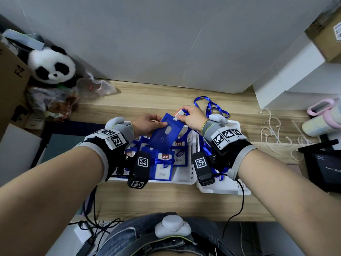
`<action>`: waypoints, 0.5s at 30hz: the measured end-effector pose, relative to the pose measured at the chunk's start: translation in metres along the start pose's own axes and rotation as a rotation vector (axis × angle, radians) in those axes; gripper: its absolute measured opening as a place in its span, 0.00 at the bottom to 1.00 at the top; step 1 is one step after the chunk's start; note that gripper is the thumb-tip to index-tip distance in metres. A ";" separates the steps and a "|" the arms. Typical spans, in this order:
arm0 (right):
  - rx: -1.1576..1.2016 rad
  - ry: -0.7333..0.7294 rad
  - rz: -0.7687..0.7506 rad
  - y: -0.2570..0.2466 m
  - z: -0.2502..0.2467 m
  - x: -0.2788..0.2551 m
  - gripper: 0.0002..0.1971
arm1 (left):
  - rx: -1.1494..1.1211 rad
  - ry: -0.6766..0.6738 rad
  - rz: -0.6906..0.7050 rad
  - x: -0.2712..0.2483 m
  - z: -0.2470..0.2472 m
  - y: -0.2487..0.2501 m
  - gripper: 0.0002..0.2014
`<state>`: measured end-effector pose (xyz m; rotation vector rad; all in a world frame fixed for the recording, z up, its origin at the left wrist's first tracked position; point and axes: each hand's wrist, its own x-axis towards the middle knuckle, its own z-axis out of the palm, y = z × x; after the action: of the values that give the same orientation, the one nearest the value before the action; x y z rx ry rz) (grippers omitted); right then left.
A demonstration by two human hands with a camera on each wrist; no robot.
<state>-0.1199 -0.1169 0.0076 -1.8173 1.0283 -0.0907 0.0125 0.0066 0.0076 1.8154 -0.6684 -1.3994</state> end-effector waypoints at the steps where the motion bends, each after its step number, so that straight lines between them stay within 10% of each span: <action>1: 0.009 0.008 0.009 0.001 -0.001 0.001 0.04 | 0.001 -0.035 -0.018 -0.001 -0.001 -0.001 0.04; 9: 0.371 -0.028 0.174 0.003 -0.002 -0.002 0.14 | -0.144 -0.069 -0.015 -0.004 -0.004 -0.001 0.09; 15: 0.031 -0.213 0.153 0.010 0.001 -0.012 0.14 | -0.176 0.089 0.036 -0.003 -0.004 0.008 0.12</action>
<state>-0.1333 -0.1096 0.0039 -1.6741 1.0036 0.1749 0.0157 0.0049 0.0163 1.7070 -0.5133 -1.3035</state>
